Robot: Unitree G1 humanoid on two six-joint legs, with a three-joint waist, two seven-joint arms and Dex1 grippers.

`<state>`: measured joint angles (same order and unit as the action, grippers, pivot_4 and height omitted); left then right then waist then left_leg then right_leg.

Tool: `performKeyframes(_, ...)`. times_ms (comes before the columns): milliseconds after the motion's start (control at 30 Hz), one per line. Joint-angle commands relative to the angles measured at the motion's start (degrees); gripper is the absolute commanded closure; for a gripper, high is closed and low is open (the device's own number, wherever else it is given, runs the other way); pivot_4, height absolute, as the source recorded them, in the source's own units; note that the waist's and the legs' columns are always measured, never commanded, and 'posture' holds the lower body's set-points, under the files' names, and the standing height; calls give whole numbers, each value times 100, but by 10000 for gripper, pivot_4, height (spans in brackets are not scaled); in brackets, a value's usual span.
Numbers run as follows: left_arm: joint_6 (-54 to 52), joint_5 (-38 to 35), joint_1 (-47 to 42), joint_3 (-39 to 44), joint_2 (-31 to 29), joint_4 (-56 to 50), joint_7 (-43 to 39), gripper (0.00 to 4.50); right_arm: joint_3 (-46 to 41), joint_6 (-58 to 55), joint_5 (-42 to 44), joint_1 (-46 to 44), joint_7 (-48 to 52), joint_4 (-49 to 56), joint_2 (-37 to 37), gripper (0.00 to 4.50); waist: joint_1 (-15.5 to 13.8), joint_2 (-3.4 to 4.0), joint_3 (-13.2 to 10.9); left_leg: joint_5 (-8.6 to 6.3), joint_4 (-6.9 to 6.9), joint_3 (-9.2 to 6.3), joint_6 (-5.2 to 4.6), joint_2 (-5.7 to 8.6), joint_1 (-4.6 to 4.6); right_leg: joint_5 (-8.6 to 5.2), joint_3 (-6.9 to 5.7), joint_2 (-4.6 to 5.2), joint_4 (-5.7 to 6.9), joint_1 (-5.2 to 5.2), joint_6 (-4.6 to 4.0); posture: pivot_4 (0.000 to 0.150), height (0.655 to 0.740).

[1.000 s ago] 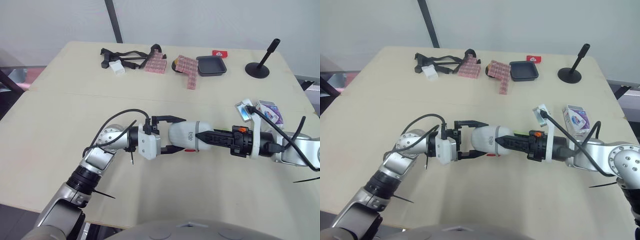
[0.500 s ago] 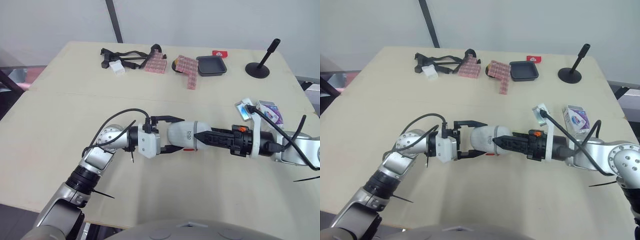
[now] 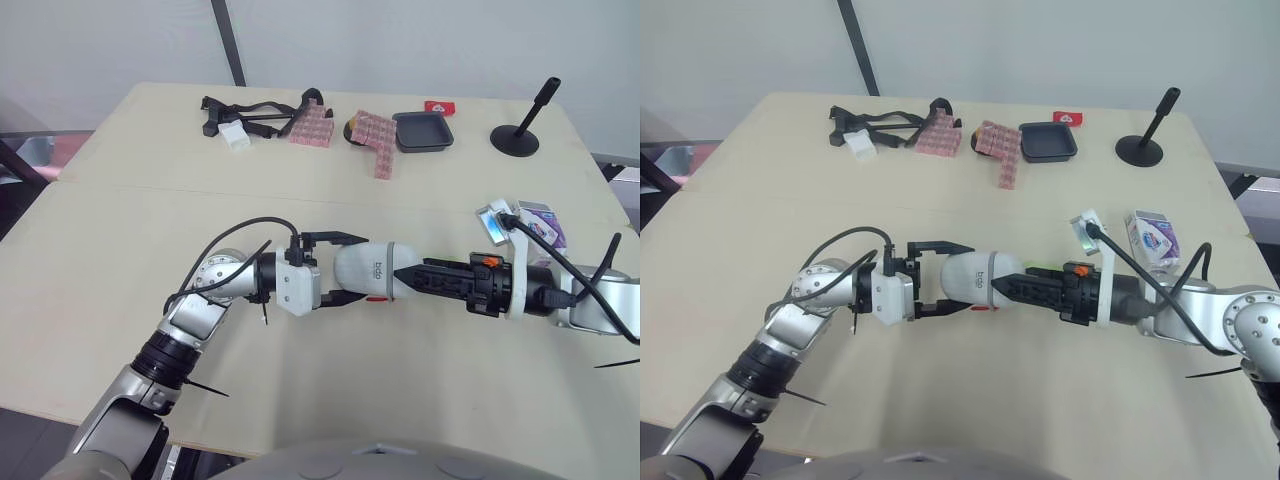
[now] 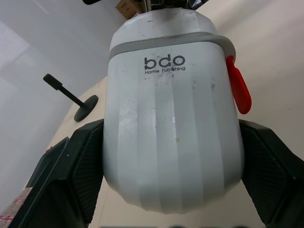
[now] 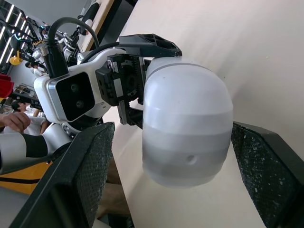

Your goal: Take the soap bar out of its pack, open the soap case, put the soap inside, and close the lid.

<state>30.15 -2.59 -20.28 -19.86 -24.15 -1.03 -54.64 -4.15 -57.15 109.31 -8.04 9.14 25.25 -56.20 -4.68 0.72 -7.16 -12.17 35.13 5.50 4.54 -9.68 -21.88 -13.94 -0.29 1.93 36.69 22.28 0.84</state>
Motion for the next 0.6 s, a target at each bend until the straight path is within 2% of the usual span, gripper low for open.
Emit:
performKeyframes(33, 29, -80, -71, 52, -41, -89, 36, 10261, -172, 25, 99, -49, 66, 38, -41, 4478, 0, 0, 0, 0, 0, 0, 0, 0, 0, 0, 0, 0, 0, 0, 0, 1500, 7400)
performKeyframes(67, 27, -78, -69, 54, -42, -90, 38, 10261, -149, 19, 91, -63, 66, 31, -32, 4478, 0, 0, 0, 0, 0, 0, 0, 0, 0, 0, 0, 0, 0, 0, 0, 1500, 7400)
performKeyframes(167, 19, -65, -67, 59, -41, -94, 53, 10261, -77, 4, 54, -85, 54, 20, 4, 11911, 0, 0, 0, 0, 0, 0, 0, 0, 0, 0, 0, 0, 0, 0, 0, 1500, 7400)
performKeyframes(300, 11, -50, -64, 66, -41, -100, 76, 10261, -59, 3, 54, -100, 52, 1, 27, 24736, 0, 0, 0, 0, 0, 0, 0, 0, 0, 0, 0, 0, 0, 0, 0, 1500, 7400)
performKeyframes(600, 39, -26, -74, 63, -38, -83, 112, 10261, -31, -52, -37, -86, 164, 22, 69, 25156, 0, 0, 0, 0, 1, 0, 0, 0, 0, 0, 0, 0, 0, 0, 0, 1500, 7400)
